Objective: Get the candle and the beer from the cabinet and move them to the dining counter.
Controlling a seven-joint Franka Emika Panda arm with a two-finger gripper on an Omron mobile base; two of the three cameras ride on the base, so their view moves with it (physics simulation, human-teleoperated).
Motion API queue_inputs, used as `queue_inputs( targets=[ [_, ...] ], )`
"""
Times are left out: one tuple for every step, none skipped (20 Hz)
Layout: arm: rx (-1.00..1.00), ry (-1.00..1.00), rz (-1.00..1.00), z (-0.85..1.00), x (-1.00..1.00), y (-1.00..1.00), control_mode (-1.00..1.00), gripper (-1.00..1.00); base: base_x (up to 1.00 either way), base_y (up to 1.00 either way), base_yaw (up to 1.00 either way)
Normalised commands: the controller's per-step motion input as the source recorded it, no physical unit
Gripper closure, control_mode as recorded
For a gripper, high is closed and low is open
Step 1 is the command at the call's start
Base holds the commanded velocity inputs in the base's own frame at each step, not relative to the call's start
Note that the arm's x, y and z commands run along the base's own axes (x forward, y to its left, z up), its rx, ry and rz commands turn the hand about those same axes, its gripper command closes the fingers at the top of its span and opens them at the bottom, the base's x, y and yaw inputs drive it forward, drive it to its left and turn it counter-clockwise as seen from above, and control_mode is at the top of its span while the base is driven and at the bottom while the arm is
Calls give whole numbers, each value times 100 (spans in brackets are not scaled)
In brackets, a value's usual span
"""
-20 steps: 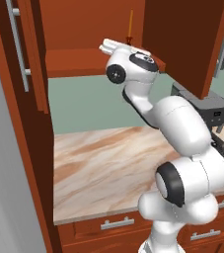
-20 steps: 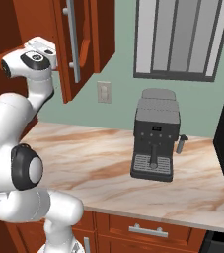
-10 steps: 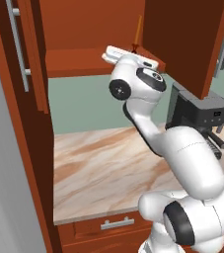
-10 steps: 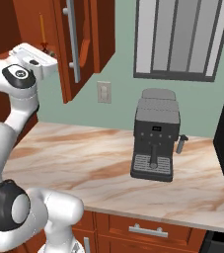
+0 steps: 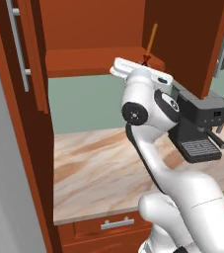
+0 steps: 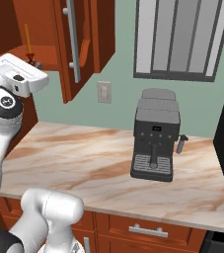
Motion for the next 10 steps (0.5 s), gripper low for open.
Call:
queue_inputs(
  targets=[
    [0,0,3,0,-92,0,-100,100,0,0,0],
    [0,0,3,0,-96,0,-100,100,0,0,0],
    [0,0,3,0,-99,0,-100,100,0,0,0],
    [0,0,3,0,-99,0,-100,100,0,0,0],
    [0,0,3,0,-99,0,-100,100,0,0,0],
    [0,1,3,-6,-100,0,-100,100,0,0,0],
    [0,2,3,-10,-99,0,-100,100,0,0,0],
    [0,3,3,-11,-100,0,-100,100,0,0,0],
    [0,3,3,-12,-100,0,-100,100,0,0,0],
    [0,4,4,-14,-100,0,-100,100,0,0,0]
  ],
)
